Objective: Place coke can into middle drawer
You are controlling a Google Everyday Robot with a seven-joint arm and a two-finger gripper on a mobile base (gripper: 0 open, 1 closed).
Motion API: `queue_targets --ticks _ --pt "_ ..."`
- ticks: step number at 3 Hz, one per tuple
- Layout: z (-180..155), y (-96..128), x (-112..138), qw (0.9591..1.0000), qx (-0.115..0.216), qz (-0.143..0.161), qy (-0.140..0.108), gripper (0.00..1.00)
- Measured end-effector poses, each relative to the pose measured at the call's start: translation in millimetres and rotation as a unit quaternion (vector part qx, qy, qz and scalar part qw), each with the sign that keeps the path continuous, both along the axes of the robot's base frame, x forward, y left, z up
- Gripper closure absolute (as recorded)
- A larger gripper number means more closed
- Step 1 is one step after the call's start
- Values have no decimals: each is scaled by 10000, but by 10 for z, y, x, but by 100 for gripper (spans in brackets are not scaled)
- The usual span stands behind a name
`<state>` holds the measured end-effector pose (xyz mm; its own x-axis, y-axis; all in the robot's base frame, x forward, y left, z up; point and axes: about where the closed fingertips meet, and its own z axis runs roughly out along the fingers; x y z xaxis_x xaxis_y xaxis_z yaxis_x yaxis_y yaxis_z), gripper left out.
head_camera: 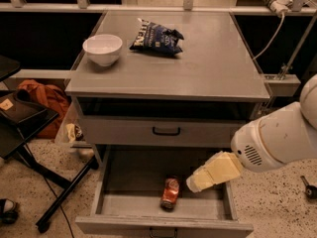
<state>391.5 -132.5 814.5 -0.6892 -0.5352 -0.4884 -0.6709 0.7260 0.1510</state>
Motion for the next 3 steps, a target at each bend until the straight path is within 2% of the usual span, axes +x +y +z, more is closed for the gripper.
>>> queue_targets --ticks 1,2,3 --pt "-242 128 -5 9997 182 10 146 0" --pt "-1076 428 45 9961 369 -389 703 0" --pt "-1817 706 -91 9873 716 -787 1178 0"
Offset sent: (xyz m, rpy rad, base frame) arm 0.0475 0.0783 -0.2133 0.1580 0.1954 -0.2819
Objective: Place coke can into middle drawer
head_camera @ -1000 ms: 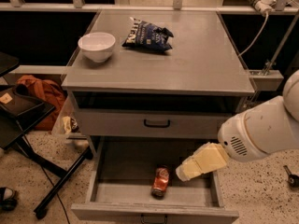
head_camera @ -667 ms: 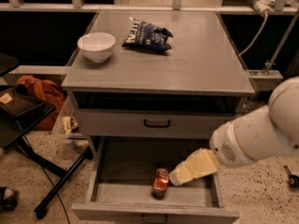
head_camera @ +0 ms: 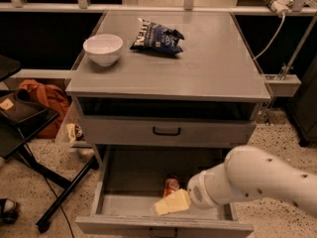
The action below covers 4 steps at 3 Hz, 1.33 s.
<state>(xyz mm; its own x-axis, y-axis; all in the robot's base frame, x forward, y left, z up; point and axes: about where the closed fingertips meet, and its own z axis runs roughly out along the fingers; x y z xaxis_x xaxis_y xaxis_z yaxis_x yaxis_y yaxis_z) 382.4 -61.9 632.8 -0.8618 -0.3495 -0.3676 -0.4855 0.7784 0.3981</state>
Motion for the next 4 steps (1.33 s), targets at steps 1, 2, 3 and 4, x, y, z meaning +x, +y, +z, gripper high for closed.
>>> queue_targets --ticks 1,2,3,4 --pt "-608 317 -185 9973 490 -393 386 0" --pt "-682 354 -35 9965 582 -571 192 0" --pt "-680 354 -34 9965 581 -572 190 0" --pt "-711 342 3 9948 565 -813 232 0"
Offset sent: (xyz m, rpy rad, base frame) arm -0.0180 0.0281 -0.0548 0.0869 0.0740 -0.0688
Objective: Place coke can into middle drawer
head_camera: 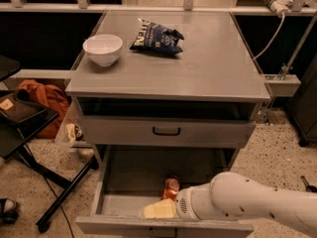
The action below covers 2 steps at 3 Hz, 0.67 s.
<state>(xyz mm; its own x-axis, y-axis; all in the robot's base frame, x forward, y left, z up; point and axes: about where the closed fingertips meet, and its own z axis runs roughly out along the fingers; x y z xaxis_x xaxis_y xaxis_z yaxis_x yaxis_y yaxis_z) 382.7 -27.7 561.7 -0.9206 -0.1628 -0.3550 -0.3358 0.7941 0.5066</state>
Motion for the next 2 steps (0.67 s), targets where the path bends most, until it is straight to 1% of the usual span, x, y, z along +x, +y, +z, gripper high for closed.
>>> queue_targets --ticks 1,2 --pt "-164 55 193 9990 115 -417 -104 0" --pt "-359 -30 646 9941 245 -960 -442 0"
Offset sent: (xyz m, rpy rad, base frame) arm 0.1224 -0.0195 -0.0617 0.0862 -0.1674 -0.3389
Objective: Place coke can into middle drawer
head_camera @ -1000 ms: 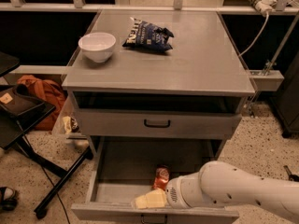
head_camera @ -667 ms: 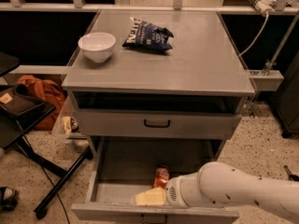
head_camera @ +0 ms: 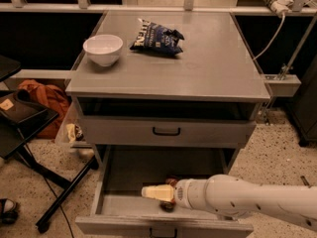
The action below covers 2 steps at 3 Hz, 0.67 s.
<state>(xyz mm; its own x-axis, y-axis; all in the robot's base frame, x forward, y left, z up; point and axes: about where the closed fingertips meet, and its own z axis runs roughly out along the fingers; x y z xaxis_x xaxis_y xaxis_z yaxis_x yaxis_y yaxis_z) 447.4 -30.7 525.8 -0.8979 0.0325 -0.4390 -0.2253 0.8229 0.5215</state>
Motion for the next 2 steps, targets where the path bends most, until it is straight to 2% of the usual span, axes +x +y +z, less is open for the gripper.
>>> queue_targets --ticks 1,2 --pt "-196 -123 367 9989 58 -419 -189 0" --pt "-492 -184 612 9973 77 -719 -136 0"
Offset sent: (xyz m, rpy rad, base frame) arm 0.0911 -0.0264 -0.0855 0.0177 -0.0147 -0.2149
